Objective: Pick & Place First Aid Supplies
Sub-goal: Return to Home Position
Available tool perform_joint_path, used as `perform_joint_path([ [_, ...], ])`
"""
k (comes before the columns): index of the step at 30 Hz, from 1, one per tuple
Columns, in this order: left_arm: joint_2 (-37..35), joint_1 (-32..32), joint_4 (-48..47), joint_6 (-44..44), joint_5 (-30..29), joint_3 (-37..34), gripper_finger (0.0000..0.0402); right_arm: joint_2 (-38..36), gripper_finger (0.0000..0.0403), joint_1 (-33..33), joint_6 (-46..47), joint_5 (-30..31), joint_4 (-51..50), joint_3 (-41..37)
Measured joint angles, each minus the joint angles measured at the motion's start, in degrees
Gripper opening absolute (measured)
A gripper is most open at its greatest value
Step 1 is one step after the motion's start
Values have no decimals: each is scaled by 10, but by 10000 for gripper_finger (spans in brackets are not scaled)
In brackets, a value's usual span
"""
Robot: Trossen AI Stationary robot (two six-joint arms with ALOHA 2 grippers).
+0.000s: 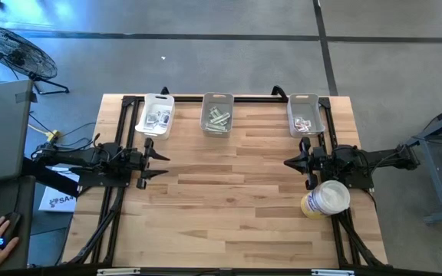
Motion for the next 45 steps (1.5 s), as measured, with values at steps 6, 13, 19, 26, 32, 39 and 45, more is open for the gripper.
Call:
perform_joint_path([
  [6,0,0,0,0,0,0,193,0,8,0,0,0,0,0],
  [13,0,0,0,0,0,0,193,0,7,0,0,0,0,0],
  [19,0,0,0,0,0,0,193,0,5,0,0,0,0,0],
  [26,0,0,0,0,0,0,193,0,5,0,0,0,0,0],
  [32,0,0,0,0,0,0,193,0,3,0,0,0,0,0],
  [39,0,0,0,0,0,0,193,0,7,0,0,0,0,0],
  [45,0,0,0,0,0,0,193,0,7,0,0,0,0,0],
])
